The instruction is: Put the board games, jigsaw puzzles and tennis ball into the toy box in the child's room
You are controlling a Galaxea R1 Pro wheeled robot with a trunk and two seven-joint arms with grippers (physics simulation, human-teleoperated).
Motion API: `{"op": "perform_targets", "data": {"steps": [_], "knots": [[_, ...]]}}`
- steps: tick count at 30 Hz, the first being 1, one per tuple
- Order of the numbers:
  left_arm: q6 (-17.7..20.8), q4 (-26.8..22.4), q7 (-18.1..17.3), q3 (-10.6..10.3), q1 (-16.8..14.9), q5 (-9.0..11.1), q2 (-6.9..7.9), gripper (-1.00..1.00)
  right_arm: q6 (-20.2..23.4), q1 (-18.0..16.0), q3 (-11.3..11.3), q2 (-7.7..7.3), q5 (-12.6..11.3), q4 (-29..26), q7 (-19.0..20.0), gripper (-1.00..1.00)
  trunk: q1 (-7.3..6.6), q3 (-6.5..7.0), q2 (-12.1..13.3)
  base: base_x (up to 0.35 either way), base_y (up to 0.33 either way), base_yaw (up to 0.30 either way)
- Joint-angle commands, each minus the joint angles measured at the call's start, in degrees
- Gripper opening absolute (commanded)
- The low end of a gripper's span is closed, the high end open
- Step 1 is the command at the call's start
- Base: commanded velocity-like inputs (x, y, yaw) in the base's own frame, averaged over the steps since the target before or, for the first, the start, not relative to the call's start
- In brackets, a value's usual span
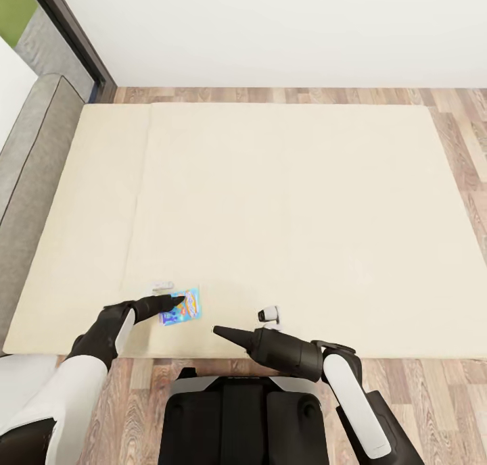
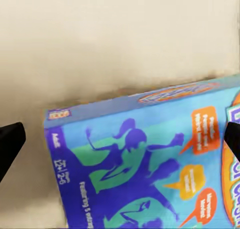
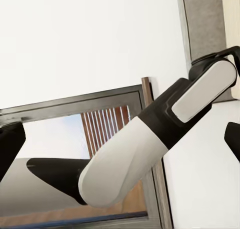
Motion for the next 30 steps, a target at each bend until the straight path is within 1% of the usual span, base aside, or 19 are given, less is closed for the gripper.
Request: {"op": "perform_targets", "data": {"steps": [1, 8, 23, 30], "knots": [[0.7, 1.3, -0.7, 0.2, 0.0, 0.8, -0.15, 1.00, 0.3, 0.0, 0.0, 0.02, 0.0, 0.0, 0.1, 1.00, 0.07, -0.06, -0.1, 0.000, -0.190, 0.000], [0.7, 1.3, -0.7, 0.2, 0.0, 0.8, -0.15, 1.00, 0.3, 0.0, 0.0, 0.02, 0.0, 0.0, 0.1, 1.00, 0.07, -0.06, -0.1, 0.000, -0.074, 0.000], [0.7, 1.2, -0.7, 0.2, 0.0, 0.8, -0.15, 1.00, 0.3, 0.0, 0.0, 0.02, 0.0, 0.0, 0.1, 1.00, 0.07, -0.06, -0.1, 0.000, -0.157, 0.000], [0.7, 1.2, -0.7, 0.3, 0.0, 0.8, -0.15, 1.00, 0.3, 0.0, 0.0, 0.02, 0.0, 0.0, 0.2, 1.00, 0.07, -0.06, -0.1, 0.000, -0.029, 0.000]]}}
